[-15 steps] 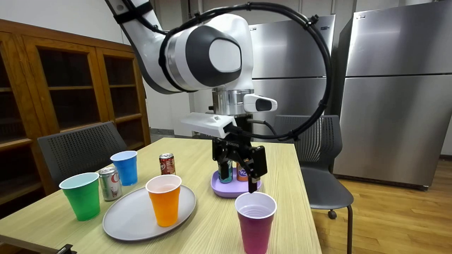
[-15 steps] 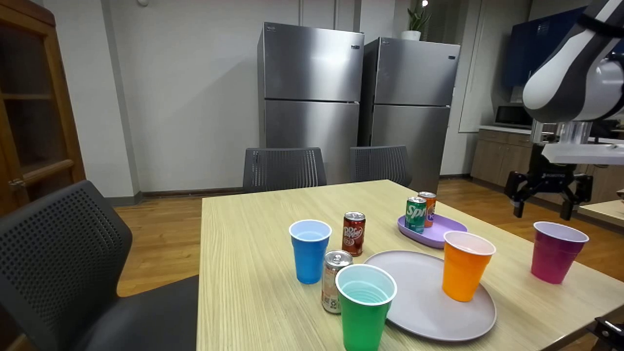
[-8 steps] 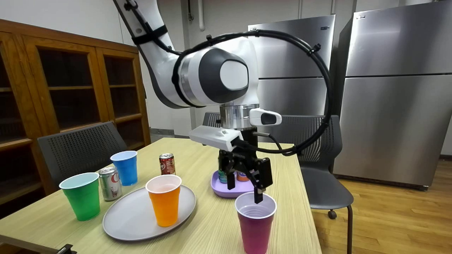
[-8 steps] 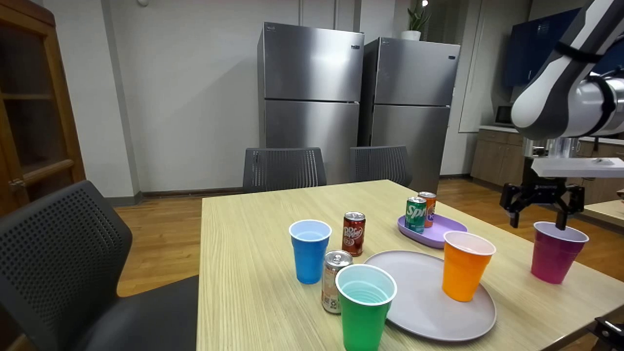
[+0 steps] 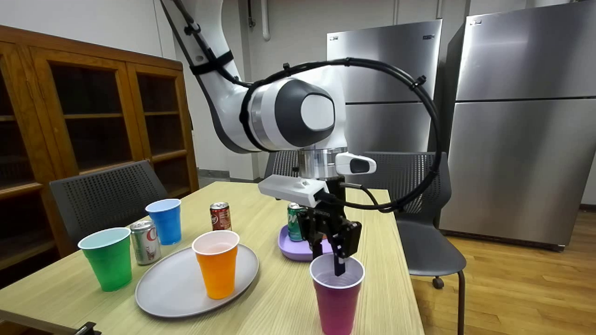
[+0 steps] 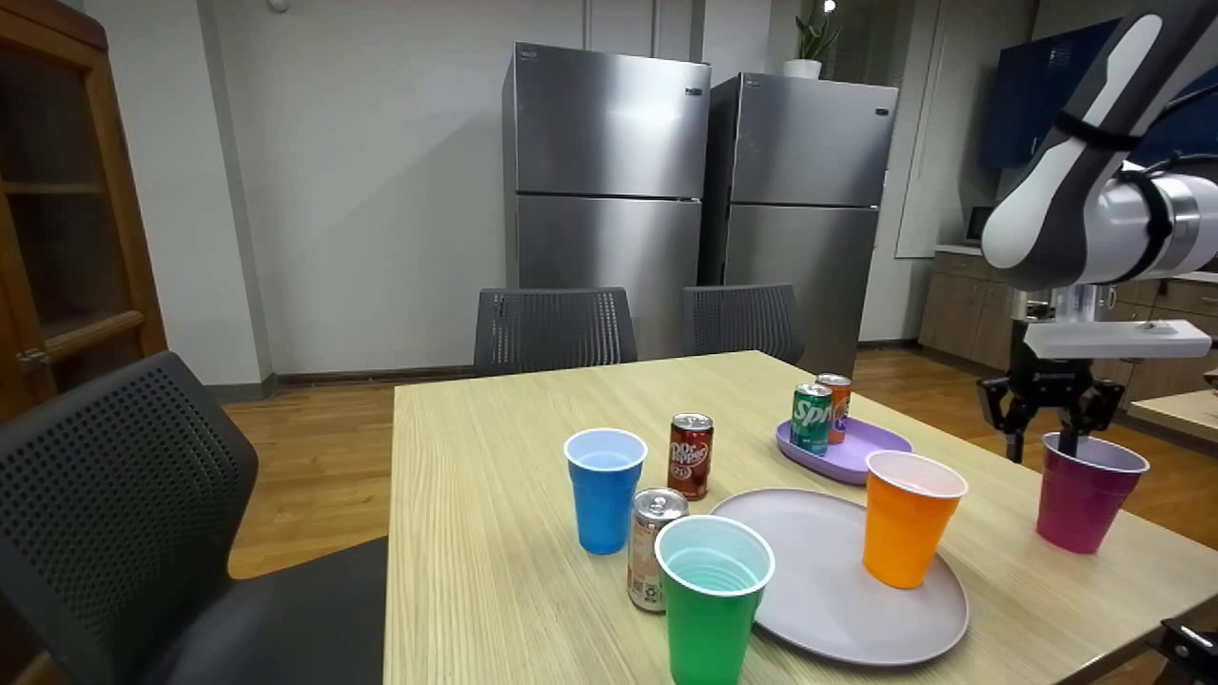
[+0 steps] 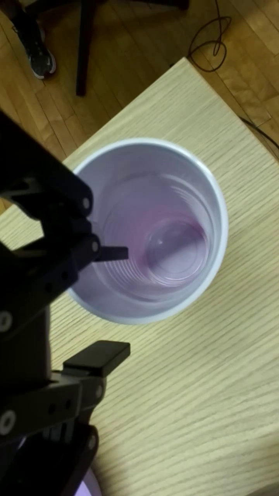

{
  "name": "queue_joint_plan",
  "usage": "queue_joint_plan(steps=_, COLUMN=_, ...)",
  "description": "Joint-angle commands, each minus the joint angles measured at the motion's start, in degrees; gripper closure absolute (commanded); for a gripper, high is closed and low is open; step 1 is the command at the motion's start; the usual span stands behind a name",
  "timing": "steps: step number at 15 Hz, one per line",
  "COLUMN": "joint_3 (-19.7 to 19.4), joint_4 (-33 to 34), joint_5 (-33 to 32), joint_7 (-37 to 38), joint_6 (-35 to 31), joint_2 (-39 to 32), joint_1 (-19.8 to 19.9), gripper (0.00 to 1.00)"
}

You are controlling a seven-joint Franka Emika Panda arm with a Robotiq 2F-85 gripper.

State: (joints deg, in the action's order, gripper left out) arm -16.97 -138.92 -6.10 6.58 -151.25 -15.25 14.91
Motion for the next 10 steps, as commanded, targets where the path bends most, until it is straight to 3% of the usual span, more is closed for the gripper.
queue_joint_plan(steps=1, joint_3=-1.1, joint_4=1.2, joint_5=-0.8, joint_7=1.6, joint_6=0.6, joint_2=-0.6, joint_1=-1.1, gripper=0.73)
queue_joint_plan(steps=4, joint_3=-1.5, joint_4=0.7, joint_5=-1.2, joint_7=1.8, joint_6=0.6, joint_2=0.0, joint_1=-1.3, gripper=0.97)
queue_joint_plan(steps=10, joint_3=-2.6, joint_4=-0.7, joint_5=-2.0, joint_7=2.1, joint_6=0.4, joint_2=1.5, joint_1=-1.9, gripper=0.99)
